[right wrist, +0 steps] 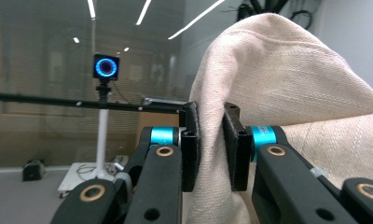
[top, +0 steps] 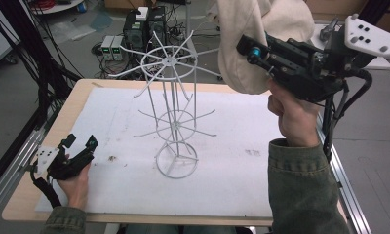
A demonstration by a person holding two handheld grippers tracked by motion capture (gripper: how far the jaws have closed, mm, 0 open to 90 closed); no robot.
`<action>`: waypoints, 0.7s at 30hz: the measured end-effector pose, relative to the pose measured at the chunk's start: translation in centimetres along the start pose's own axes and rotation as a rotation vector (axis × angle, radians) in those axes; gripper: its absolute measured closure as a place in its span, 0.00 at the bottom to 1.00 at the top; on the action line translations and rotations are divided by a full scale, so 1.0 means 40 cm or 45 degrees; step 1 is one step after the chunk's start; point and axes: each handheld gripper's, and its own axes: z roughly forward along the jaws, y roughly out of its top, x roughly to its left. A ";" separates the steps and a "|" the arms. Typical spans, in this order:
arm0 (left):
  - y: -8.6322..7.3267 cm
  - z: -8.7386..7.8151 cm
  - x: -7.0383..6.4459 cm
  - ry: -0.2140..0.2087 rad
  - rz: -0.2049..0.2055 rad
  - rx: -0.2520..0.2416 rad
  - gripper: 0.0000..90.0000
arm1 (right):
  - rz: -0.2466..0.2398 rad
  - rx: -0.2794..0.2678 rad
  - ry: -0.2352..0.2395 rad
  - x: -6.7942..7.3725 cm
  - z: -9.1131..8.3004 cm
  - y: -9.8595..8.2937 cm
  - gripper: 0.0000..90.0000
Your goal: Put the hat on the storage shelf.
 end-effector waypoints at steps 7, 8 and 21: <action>0.001 -0.002 0.004 0.003 0.001 0.000 0.26 | -0.013 -0.003 0.076 0.008 0.008 -0.017 0.88; 0.000 -0.002 0.004 0.003 0.000 0.000 0.26 | -0.009 -0.008 0.097 0.011 0.007 -0.022 0.88; -0.001 -0.002 0.004 0.000 -0.004 0.008 0.26 | 0.038 0.010 0.236 0.051 -0.021 -0.117 0.86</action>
